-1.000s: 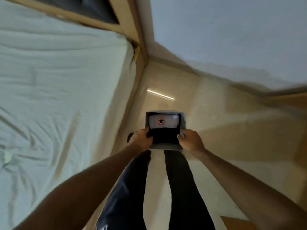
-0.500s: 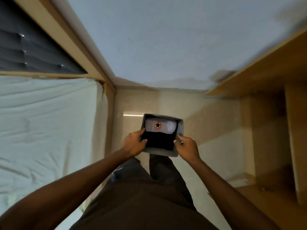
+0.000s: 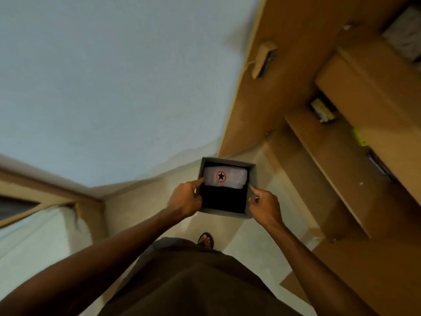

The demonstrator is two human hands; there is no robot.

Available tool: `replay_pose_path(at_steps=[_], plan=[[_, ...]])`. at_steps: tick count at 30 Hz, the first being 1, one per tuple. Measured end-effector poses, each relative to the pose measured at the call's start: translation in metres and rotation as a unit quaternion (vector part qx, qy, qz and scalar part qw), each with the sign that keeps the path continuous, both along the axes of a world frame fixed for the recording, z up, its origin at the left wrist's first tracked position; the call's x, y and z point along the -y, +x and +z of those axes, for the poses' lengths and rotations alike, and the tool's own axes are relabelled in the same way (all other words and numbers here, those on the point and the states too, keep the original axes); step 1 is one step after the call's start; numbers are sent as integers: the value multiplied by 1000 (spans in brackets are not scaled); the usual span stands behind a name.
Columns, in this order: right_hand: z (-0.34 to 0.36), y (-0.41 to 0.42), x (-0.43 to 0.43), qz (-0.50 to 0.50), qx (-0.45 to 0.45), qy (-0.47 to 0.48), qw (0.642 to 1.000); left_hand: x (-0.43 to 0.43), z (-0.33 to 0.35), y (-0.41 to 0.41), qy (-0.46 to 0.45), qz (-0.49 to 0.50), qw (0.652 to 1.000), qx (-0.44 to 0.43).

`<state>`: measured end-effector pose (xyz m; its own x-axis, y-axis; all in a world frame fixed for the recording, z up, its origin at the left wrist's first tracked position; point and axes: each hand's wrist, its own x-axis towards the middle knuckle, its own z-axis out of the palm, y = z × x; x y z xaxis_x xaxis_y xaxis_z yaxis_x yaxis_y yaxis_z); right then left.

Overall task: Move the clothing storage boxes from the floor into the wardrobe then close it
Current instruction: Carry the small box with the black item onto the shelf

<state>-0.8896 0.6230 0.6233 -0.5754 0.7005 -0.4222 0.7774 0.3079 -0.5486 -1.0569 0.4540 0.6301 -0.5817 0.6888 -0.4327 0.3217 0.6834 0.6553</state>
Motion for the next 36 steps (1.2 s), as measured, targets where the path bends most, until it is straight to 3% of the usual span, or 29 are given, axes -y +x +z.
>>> replay_pose_path(at_steps=[12, 20, 25, 30, 36], plan=[[44, 6, -164, -152, -31, 93, 984, -237, 43, -33, 50, -158, 985, -49], [95, 22, -285, -257, -81, 163, 949, -420, 63, -50, 133, -253, 957, -50], [129, 26, -352, -318, -112, 187, 923, -496, 117, -37, 191, -273, 941, -61], [152, 30, -430, -320, -142, 205, 914, -582, 139, -30, 227, -271, 933, -60], [162, 33, -519, -337, -194, 155, 908, -662, 179, -20, 195, -255, 940, -112]])
